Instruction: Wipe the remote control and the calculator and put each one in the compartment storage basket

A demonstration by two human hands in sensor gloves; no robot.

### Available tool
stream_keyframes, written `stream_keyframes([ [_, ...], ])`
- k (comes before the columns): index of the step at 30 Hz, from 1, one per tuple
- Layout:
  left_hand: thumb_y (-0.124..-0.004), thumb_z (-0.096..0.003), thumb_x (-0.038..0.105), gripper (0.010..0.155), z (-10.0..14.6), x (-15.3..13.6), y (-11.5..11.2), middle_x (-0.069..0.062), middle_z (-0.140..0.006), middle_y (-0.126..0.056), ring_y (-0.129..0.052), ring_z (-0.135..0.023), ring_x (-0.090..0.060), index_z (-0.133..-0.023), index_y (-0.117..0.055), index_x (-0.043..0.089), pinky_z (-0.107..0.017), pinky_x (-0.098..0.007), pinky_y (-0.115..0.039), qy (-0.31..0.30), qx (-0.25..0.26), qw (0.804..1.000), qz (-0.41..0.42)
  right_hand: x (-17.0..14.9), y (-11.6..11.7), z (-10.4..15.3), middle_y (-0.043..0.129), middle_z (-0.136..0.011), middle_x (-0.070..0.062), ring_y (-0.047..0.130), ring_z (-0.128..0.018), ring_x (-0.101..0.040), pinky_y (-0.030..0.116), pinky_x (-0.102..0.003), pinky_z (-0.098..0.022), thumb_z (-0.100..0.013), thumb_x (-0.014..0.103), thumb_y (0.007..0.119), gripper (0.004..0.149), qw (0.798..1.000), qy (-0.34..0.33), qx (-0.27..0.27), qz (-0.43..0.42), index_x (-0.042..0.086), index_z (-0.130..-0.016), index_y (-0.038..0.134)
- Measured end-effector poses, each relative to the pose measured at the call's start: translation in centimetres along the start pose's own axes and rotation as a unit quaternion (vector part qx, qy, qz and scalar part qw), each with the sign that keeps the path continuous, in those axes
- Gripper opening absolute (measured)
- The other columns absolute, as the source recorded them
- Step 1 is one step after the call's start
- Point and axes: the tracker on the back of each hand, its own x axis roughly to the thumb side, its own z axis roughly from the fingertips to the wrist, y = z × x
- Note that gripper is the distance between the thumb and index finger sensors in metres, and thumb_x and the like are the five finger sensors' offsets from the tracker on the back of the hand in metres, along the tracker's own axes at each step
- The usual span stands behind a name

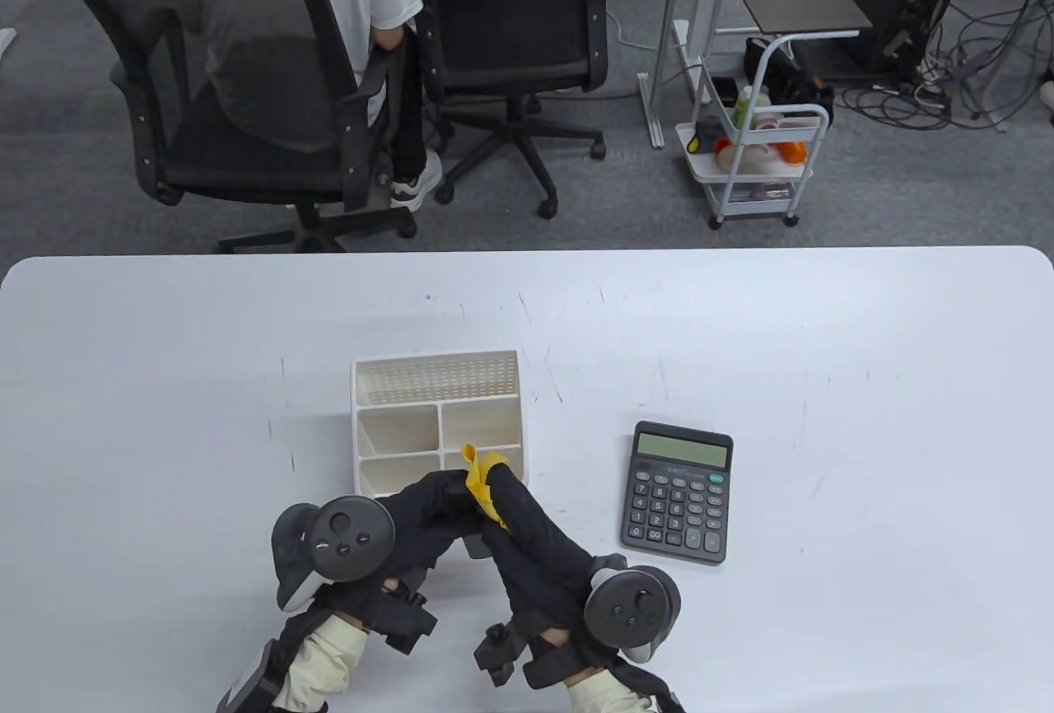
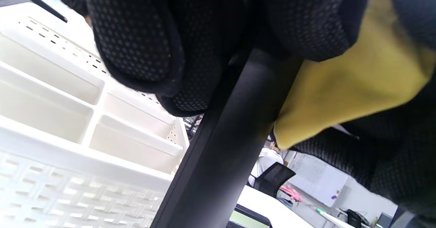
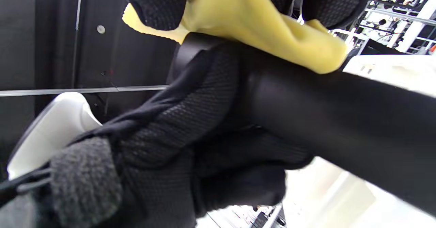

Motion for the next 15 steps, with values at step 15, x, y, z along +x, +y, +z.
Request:
stream_keyframes([
  [15,-0.085,-0.0444,0.047,0.047,0.9,-2.3,3.2,0.005,-0.077,-0.103,-0.115,-0.056,-0.017,-0.088,-0.080,0.031,-0.037,-0.029,-0.099,0.038,0.097,0.989,0.109,-1.0,1.8,0.8,0.070,-0.108,-0.016,0.071,-0.094,-0.044,0.062,-0.068,-0.059,-0.057,0.023,0.072,0.052,0.995,-0.006,0.050,0.085,0.009,-0.106,0.062],
])
